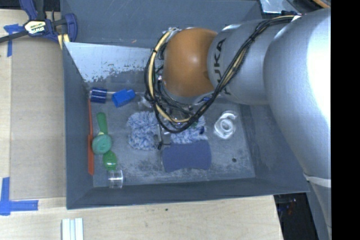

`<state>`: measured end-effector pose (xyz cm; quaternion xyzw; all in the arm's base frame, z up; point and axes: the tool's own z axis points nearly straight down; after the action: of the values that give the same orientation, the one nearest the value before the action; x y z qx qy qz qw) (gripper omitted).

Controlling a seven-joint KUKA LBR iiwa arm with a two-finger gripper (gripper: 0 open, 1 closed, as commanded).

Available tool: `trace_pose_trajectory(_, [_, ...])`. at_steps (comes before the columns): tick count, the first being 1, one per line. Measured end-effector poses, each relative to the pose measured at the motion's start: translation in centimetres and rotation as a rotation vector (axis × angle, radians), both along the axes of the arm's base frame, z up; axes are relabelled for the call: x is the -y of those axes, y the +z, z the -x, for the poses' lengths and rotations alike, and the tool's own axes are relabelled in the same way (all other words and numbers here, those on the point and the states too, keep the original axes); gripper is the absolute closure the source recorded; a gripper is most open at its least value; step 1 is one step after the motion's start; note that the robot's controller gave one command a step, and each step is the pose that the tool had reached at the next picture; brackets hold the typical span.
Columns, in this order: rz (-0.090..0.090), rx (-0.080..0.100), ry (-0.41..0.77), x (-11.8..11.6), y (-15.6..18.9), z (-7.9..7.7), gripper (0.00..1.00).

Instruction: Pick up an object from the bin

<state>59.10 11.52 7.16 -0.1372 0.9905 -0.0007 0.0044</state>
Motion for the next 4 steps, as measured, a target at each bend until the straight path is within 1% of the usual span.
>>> trace_pose_trajectory(1, [-0.002,0.002,0.129,-1.2,0.2,0.4,1.0])
trace_pose_trajectory(3, [-0.003,0.003,0.127,-1.2,0.2,0.4,1.0])
trace_pose_trajectory(4, [-0.003,0.002,0.126,-1.2,1.5,0.5,1.0])
